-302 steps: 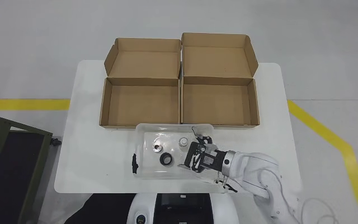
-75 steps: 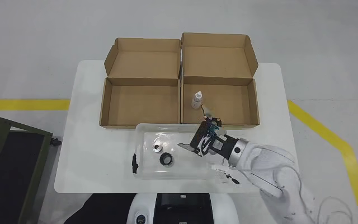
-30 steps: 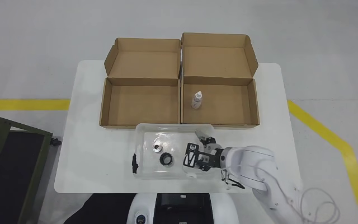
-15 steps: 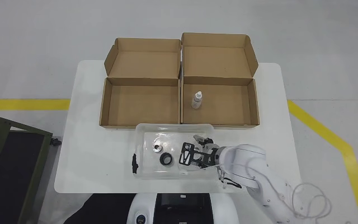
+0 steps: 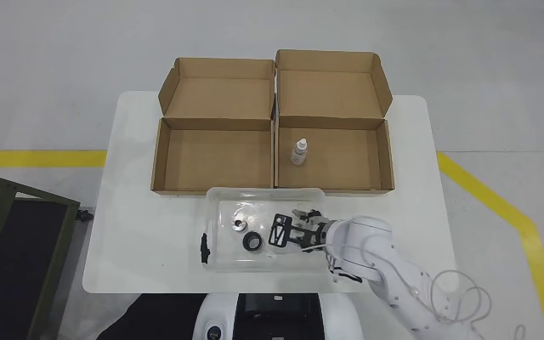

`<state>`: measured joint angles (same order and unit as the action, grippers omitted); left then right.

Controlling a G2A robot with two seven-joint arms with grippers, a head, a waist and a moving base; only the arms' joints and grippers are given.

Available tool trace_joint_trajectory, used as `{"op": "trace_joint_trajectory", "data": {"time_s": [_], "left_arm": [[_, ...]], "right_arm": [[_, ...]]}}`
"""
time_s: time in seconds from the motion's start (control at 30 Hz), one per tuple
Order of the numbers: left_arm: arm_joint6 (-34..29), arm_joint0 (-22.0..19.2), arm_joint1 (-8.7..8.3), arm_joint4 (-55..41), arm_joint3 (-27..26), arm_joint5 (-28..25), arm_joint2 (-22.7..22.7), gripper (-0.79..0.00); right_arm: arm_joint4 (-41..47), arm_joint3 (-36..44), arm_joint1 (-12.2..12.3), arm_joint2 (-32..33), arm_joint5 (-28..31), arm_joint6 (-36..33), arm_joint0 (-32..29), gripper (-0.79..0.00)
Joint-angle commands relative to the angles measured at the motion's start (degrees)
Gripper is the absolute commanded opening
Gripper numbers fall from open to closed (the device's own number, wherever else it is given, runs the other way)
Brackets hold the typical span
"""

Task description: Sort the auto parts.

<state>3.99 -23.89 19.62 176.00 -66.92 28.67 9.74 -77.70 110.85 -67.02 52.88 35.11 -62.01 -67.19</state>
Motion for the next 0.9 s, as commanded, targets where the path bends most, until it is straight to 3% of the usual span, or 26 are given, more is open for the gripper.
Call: {"op": "trace_joint_trajectory", "data": {"time_s": [0.0,0.27,0.37,0.4,0.43,0.87], "left_arm": [[0.0,0.0,0.00,0.0,0.0,0.0,0.0,0.000],[0.0,0.0,0.00,0.0,0.0,0.0,0.0,0.000],[0.0,0.0,0.00,0.0,0.0,0.0,0.0,0.000],[0.0,0.0,0.00,0.0,0.0,0.0,0.0,0.000],[0.0,0.0,0.00,0.0,0.0,0.0,0.0,0.000],[0.0,0.0,0.00,0.0,0.0,0.0,0.0,0.000]], "right_arm": [[-0.2,-0.4,0.0,-0.2,-0.2,0.0,0.2,-0.459],[0.0,-1.4,-0.1,-1.0,0.1,-0.4,1.0,-0.471],[0.5,-1.7,-0.1,-1.2,0.4,-0.5,1.2,-0.582],[0.8,-1.7,-0.1,-1.3,0.5,-0.3,1.2,-0.708],[1.3,-1.6,-0.1,-1.3,0.6,0.0,1.2,-0.785],[5.9,6.3,0.8,1.7,1.6,6.3,-1.9,-0.785]]}}
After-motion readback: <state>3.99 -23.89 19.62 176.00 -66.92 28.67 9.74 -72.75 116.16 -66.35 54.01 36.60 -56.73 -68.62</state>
